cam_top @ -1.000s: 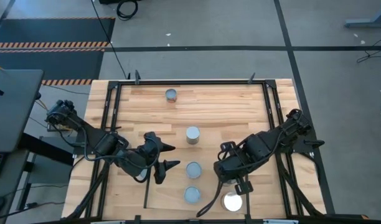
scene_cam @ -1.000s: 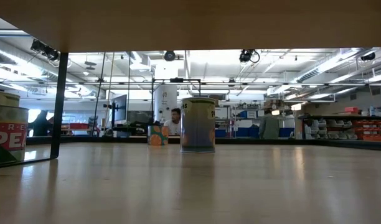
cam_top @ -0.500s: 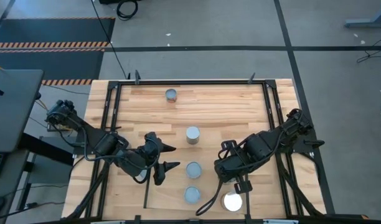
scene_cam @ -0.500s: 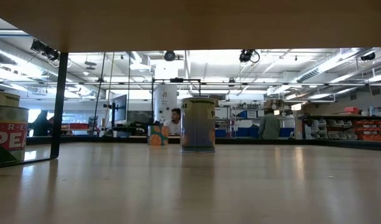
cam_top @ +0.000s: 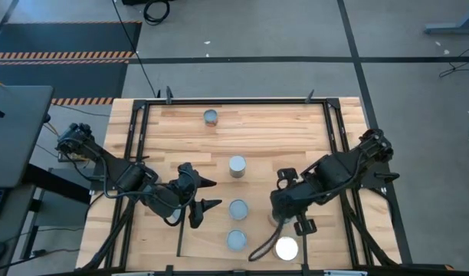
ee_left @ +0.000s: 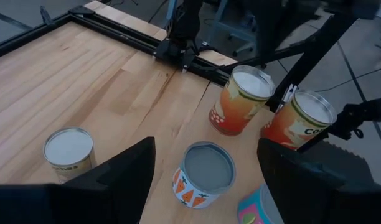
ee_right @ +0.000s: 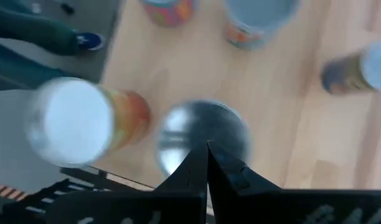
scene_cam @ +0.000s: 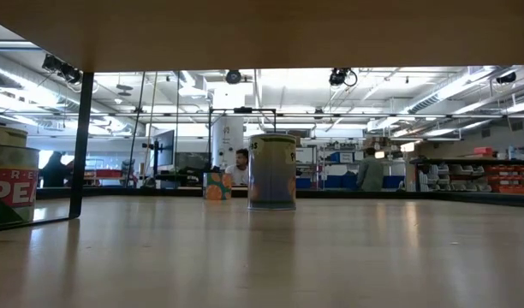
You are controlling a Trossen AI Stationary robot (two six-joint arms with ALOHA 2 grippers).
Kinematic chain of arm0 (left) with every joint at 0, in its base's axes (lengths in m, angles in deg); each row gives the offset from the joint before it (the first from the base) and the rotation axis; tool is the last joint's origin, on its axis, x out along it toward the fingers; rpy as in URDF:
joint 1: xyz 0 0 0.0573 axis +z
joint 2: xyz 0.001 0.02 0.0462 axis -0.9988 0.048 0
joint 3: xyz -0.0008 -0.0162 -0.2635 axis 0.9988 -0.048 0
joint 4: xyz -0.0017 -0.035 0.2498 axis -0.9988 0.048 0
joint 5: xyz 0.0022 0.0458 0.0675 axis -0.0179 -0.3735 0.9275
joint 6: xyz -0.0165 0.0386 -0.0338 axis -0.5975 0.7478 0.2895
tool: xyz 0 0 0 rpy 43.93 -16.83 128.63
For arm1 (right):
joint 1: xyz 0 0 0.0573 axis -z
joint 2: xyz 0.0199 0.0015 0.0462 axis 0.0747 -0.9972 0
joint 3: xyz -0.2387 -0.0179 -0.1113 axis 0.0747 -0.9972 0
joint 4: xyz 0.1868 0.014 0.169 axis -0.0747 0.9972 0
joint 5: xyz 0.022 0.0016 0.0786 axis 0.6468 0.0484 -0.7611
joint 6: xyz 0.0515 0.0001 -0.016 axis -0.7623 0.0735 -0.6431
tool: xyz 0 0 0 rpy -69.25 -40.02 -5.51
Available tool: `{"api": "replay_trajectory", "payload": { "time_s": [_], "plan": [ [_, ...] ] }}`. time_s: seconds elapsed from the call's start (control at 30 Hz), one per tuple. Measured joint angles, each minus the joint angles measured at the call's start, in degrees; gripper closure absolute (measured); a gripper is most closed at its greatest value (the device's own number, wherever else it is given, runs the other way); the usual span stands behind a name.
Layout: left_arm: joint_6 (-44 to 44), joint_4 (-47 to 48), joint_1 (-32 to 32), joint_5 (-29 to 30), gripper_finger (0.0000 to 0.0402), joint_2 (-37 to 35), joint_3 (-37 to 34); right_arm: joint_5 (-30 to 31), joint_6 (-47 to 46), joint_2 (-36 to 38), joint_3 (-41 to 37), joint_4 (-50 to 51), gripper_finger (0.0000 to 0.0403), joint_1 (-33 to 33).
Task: Pick and place cans onto a shelf
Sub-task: Adjust the cans on the shelf
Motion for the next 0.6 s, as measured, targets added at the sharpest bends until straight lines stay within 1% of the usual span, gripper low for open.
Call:
{"api": "replay_trajectory", "payload": {
  "time_s": [0.13,0.33,0.43,0.6],
  "plan": [
    [0.0,0.0,0.0,0.0,0.0115,0.0,0.0,3.0,0.7,-1.1,-1.2,-2.6,0.0396,-0.8],
    [-0.4,0.0,0.1,0.1,0.0115,0.0,0.0,2.9,-2.3,-1.0,-7.5,-5.9,0.0396,-0.7],
    [-0.4,0.0,0.1,0.2,0.0115,0.0,0.0,1.9,-3.5,-0.8,-8.6,-5.0,0.0396,-0.7],
    [-0.4,-0.5,0.0,0.1,0.0115,0.0,0.0,2.2,-5.3,-0.2,-7.4,-1.5,0.0396,-0.9]
  ]
}}
